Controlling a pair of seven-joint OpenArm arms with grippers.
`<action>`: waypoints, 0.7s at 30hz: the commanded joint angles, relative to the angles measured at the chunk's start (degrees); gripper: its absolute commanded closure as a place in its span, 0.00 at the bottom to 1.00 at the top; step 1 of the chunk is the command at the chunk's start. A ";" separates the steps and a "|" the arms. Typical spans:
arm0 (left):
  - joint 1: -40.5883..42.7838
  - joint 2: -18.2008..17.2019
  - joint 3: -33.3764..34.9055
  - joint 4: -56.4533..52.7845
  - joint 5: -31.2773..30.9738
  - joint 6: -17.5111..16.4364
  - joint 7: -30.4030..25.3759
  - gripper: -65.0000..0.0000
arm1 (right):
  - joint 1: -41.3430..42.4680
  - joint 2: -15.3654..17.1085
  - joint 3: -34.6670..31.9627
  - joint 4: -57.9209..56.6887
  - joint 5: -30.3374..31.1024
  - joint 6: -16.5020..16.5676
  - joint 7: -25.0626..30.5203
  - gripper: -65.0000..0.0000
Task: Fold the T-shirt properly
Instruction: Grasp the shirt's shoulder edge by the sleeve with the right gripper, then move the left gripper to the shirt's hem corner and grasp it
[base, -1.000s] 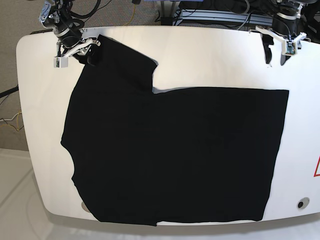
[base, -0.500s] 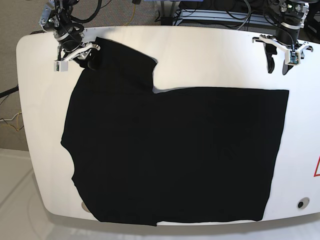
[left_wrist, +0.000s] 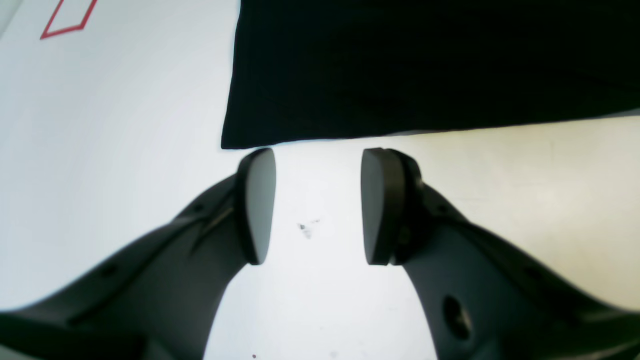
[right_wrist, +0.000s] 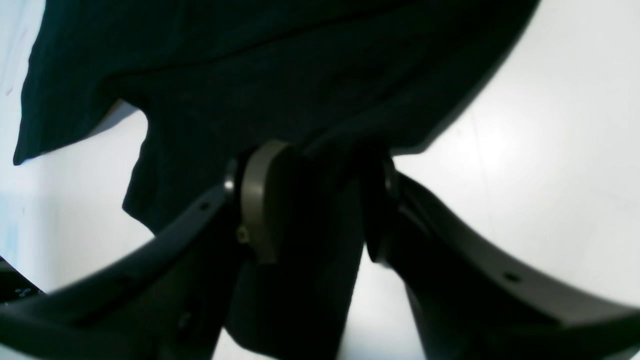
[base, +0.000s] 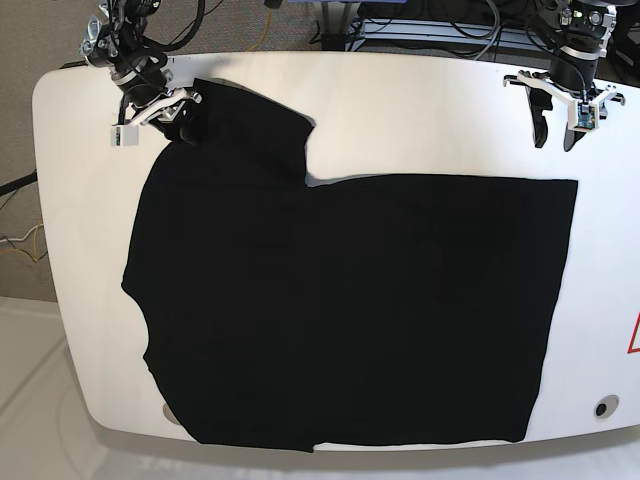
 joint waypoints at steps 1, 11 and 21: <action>0.48 -0.46 -0.45 1.15 0.13 0.40 -1.33 0.61 | -0.09 0.54 0.10 0.02 -0.25 0.11 -0.52 0.63; -0.66 -0.41 -2.87 0.15 -1.24 -0.14 1.40 0.60 | 0.23 0.30 -0.90 -0.81 -1.85 0.74 -0.22 0.62; -3.85 -1.17 -10.48 -4.41 -8.71 -2.14 6.36 0.59 | 0.09 0.23 -2.46 -1.62 -8.03 0.48 0.43 0.62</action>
